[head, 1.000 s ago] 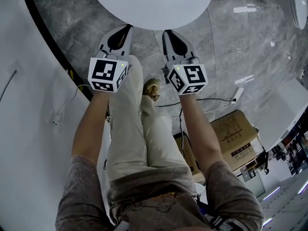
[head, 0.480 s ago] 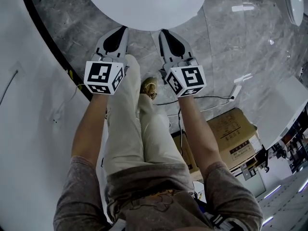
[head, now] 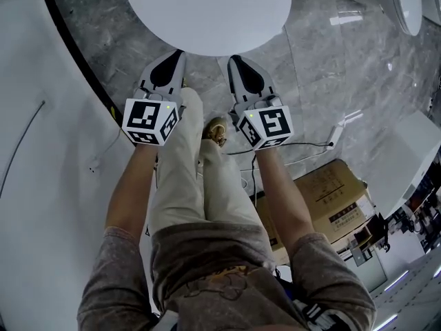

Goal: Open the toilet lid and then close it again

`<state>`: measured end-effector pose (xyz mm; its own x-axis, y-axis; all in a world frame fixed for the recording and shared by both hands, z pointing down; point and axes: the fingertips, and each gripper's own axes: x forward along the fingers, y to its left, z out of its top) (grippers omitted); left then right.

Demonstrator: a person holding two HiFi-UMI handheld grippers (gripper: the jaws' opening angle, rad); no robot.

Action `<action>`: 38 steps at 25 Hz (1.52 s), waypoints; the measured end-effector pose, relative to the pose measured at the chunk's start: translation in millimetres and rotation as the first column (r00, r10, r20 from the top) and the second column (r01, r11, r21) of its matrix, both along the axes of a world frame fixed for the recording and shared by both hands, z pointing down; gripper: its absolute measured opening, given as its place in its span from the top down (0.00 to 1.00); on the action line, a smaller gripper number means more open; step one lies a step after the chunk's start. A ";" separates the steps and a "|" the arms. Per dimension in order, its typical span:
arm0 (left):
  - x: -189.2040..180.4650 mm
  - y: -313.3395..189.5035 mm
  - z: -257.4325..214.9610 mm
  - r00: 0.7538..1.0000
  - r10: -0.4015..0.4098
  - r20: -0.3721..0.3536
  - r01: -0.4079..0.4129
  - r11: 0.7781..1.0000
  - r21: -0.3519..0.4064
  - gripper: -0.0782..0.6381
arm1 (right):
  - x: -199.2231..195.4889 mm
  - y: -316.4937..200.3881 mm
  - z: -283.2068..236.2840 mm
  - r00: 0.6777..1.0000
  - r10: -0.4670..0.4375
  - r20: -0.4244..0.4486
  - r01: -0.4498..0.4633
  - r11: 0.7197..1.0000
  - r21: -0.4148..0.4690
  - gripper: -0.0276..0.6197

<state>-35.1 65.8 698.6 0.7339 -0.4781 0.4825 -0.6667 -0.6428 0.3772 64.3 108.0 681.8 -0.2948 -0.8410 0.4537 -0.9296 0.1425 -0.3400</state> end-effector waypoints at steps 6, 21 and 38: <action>-1.2 -18.4 -49.9 1.000 -0.004 -0.023 0.004 1.000 0.003 0.88 | 7.0 -24.9 -53.3 1.000 0.015 -0.010 -0.014 1.000 0.026 0.91; -3.9 -118.7 -180.2 0.998 -0.033 -0.052 0.030 0.998 -0.049 0.88 | 12.2 -140.5 -207.0 0.996 0.045 -0.074 -0.041 0.998 0.053 0.91; -8.4 -259.1 -259.5 0.984 -0.158 -0.078 0.157 0.987 -0.021 0.88 | 2.6 -298.6 -301.0 0.993 -0.090 -0.074 0.100 0.984 0.146 0.91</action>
